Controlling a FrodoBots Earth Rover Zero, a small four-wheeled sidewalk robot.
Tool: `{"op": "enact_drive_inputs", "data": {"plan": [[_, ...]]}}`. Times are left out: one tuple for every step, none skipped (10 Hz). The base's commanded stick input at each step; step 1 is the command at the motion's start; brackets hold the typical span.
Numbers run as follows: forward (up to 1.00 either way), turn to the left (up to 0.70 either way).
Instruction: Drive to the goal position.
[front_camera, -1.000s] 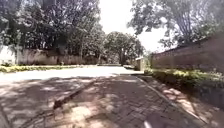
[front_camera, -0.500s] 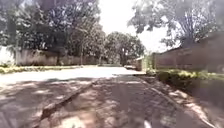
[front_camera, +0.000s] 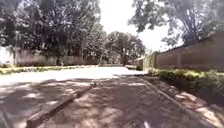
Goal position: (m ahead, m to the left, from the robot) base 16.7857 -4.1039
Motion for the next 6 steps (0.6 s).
{"op": "enact_drive_inputs", "data": {"plan": [[0.7, 0.0], [0.7, 0.0], [0.7, 0.0], [0.7, 0.0], [0.7, 0.0], [0.7, 0.0]]}}
